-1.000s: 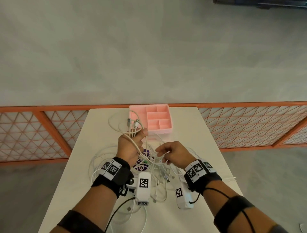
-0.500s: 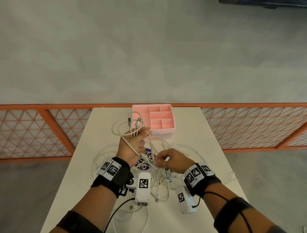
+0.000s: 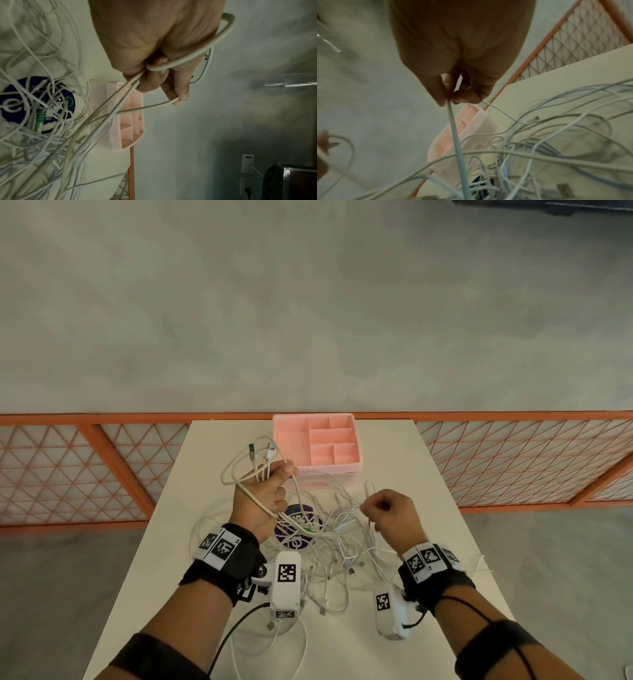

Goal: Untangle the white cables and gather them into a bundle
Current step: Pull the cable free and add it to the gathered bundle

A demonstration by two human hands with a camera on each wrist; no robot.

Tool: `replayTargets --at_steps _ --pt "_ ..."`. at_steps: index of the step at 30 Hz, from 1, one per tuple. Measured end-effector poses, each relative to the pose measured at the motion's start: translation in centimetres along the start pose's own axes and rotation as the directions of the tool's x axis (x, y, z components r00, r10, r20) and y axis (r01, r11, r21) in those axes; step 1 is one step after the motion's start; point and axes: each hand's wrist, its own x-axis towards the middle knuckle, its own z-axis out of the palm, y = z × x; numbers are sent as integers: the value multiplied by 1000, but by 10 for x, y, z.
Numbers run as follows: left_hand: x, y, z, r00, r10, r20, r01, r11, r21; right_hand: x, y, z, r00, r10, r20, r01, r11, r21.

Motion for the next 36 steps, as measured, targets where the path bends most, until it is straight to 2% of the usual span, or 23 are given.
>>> replayTargets --at_steps 4,7,9,10,11,13,16,18,19,21,23,25,27,29,32,34,36 --pt "1 6 -4 1000 5 3 -5 1000 -27 9 34 -18 981 142 -135 -172 956 -239" --pt "1 9 -2 1000 2 27 -1 999 -41 11 54 -29 944 284 -165 -329 809 -488" --pt "0 9 2 999 -4 41 5 1000 -25 10 50 -27 963 251 -98 -255 728 -636" --pt "0 8 4 999 -9 48 10 1000 -16 9 43 -22 981 188 -43 -174 761 -625" --pt "0 7 6 998 -16 56 17 1000 -9 7 32 -15 993 115 33 -79 835 -544" --pt "-1 2 9 997 -35 68 35 999 0 -1 3 3 973 -6 229 72 958 -279" --pt "-4 -6 16 996 -51 70 48 998 48 -14 -40 31 882 -80 464 108 994 -34" --pt "-8 -10 20 996 -52 71 46 996 77 -13 -55 45 837 -113 536 89 994 70" --pt "-10 -11 21 996 -47 77 40 995 91 -12 -59 49 830 -123 544 89 992 88" --pt "-11 -13 18 996 -47 79 36 990 133 -6 -69 48 867 -121 483 78 991 110" --pt "-11 -13 12 995 -66 76 51 980 190 5 -79 35 941 -117 317 59 981 187" --pt "-11 -14 4 993 -95 74 73 961 265 19 -90 14 986 -121 115 75 936 343" --pt "-10 -17 -8 993 -117 26 101 928 359 33 -98 -15 989 -127 -75 147 897 417" --pt "-6 -21 -22 991 -118 -61 132 906 402 46 -99 -51 967 -119 -224 206 886 415" --pt "2 -22 -40 972 -97 -212 158 944 291 58 -78 -111 925 -67 -373 182 942 282" --pt "6 -15 -45 959 -107 -262 144 981 127 58 -52 -148 907 -50 -418 75 996 45" --pt "7 -3 -44 960 -99 -261 92 995 -40 54 -12 -176 912 -17 -410 -88 968 -236"
